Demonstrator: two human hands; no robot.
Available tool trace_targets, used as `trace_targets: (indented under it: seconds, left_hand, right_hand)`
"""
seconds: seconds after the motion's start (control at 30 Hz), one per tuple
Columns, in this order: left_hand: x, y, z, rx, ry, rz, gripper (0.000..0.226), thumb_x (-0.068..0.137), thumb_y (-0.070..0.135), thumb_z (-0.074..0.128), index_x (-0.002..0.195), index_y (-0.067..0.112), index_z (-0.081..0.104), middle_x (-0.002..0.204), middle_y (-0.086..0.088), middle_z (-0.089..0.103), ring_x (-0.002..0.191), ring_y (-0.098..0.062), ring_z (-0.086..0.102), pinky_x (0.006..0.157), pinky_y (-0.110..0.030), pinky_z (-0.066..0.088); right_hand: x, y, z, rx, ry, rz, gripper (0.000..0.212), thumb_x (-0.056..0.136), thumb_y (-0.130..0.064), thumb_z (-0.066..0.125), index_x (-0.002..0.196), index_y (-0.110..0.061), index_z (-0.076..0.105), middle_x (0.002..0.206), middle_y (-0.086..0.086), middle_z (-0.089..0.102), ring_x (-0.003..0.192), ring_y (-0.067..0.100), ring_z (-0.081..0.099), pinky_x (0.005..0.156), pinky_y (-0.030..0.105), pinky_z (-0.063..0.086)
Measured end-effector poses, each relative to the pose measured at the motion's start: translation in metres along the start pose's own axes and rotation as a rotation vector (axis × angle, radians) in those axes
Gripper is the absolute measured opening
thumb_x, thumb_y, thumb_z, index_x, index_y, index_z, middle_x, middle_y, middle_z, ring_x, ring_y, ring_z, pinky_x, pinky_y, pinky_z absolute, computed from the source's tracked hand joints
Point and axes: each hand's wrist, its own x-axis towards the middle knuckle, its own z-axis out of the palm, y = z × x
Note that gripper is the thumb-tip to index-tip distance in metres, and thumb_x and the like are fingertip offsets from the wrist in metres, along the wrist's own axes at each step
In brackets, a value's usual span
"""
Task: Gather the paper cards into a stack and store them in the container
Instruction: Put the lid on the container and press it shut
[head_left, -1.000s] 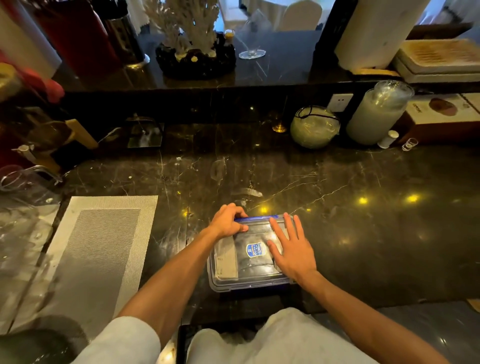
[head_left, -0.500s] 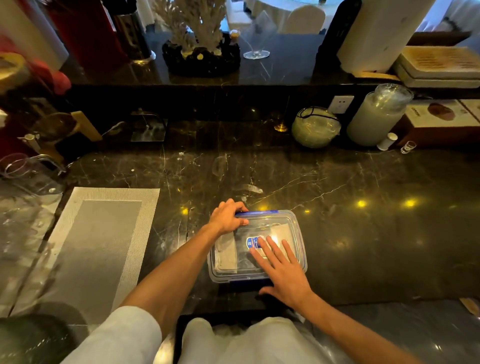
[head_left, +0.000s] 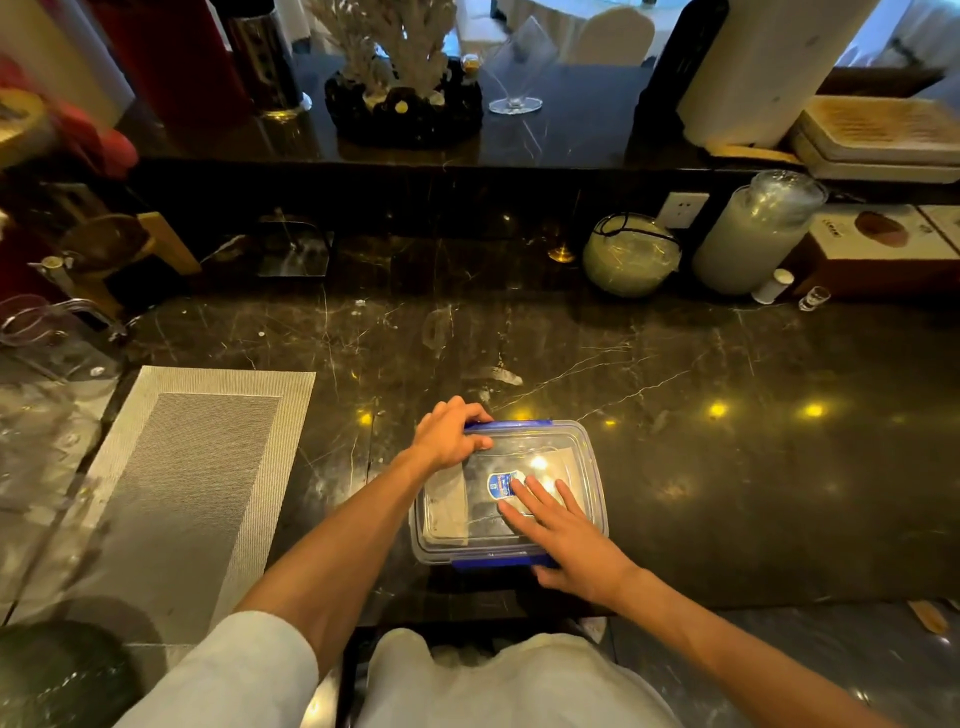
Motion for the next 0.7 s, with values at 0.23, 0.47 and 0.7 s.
trace_targets:
  seconds: [0.23,0.47,0.7]
  left_hand:
    - [0.002,-0.004,0.002,-0.006,0.011,0.003,0.031,0.084,0.042,0.068,0.114,0.040,0.063,0.107,0.006,0.052,0.109,-0.017,0.049,0.096,-0.043,0.043]
    - [0.005,-0.007,0.007,0.009,0.036,0.003,0.032,0.084,0.043,0.069,0.115,0.041,0.062,0.107,0.006,0.052,0.108,-0.018,0.049,0.097,-0.042,0.041]
    - [-0.030,-0.007,0.018,0.177,0.228,0.067,0.057,0.094,0.050,0.051,0.148,0.034,0.038,0.150,-0.004,0.037,0.139,-0.023,0.031,0.115,-0.040,0.019]
  right_hand:
    - [-0.004,0.005,-0.004,0.105,0.032,-0.016,0.075,0.098,-0.044,0.051,0.157,-0.037,0.005,0.166,-0.010,-0.006,0.151,0.011,-0.017,0.125,0.047,-0.005]
    - [-0.008,-0.002,-0.002,0.156,0.093,0.013,0.066,0.100,-0.037,0.051,0.156,-0.031,0.016,0.165,-0.007,0.008,0.154,0.015,-0.004,0.126,0.048,0.000]
    - [-0.009,-0.009,0.000,0.137,0.113,0.085,0.074,0.096,-0.058,0.045,0.156,-0.040,0.006,0.166,-0.013,0.001,0.152,0.007,-0.013,0.125,0.045,-0.006]
